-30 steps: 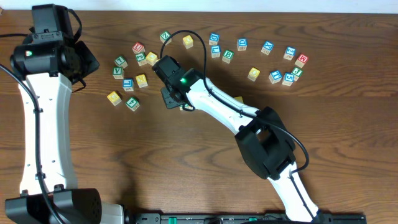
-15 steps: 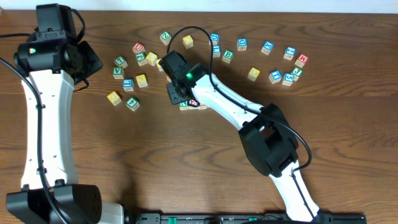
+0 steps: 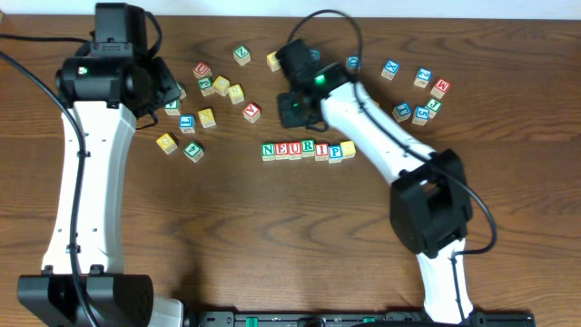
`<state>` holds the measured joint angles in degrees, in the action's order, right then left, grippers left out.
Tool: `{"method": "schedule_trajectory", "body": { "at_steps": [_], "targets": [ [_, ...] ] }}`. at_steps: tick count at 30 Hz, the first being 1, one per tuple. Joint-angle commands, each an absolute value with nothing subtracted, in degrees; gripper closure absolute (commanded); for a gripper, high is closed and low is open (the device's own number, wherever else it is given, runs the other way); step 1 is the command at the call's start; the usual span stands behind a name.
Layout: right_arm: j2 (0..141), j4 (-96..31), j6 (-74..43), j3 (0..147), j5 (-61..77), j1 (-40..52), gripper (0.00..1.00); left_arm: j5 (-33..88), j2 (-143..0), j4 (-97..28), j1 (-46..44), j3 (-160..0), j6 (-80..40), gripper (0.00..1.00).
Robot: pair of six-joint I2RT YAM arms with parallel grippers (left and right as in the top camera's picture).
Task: Spell out NEURIPS
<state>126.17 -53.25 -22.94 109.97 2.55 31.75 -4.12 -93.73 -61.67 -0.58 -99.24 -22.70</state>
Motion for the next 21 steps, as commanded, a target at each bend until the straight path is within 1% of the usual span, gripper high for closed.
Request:
{"method": "schedule_trajectory", "body": {
  "at_steps": [1,4,7,11,14,21],
  "targets": [
    [125.0,-57.8,-20.5,110.7,6.6,29.8,0.95,-3.4,-94.3,-61.9,-2.7,-98.5,-23.6,0.56],
    [125.0,-61.5,-19.4,110.7,6.3,29.5,0.95,-3.4,-94.4,-61.6,-4.4,-98.2,-23.7,0.55],
    [125.2,-62.6,-19.1,110.5,4.3,29.5,0.94,-3.4,-94.4,-60.8,-5.9,-97.5,-24.4,0.55],
    [126.2,-59.8,-19.2,109.4,1.9,29.7,0.94,-3.4,-94.4,-59.0,-7.1,-96.1,-24.8,0.56],
    [127.2,-56.2,-19.2,107.5,1.8,30.0,0.98,-3.4,-94.4,-57.9,-7.4,-94.9,-24.8,0.56],
    [127.5,-49.2,-20.4,102.7,1.7,30.2,0.99,-3.5,-94.4,-57.5,-7.4,-93.9,-24.8,0.56]
  ]
}}
